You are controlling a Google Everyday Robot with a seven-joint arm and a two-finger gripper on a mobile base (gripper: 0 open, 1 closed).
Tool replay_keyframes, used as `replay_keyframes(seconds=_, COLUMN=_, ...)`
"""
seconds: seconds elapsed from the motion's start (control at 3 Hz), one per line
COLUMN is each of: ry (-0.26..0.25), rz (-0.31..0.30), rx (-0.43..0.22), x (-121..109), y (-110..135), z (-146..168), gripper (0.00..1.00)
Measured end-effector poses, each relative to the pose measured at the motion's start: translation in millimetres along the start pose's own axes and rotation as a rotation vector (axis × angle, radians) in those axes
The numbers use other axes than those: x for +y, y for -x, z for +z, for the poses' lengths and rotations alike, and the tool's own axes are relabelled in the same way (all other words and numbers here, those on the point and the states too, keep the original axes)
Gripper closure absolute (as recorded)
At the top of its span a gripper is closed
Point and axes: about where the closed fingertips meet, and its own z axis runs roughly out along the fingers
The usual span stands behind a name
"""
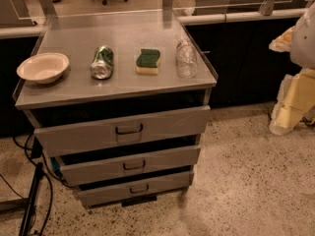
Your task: Open middle drawer
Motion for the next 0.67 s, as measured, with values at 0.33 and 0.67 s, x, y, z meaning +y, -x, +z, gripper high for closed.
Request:
replay_keyframes(seconds=0.33, ry=0.0, rz=0.0, rx=0.0, x=0.0, y=0.0, z=0.0, gripper=0.0)
replay_keyframes(seconds=0.67, ry=0.009, rz=-0.021, rx=-0.004, x=8.4, y=-1.2, z=16.3, gripper=0.0)
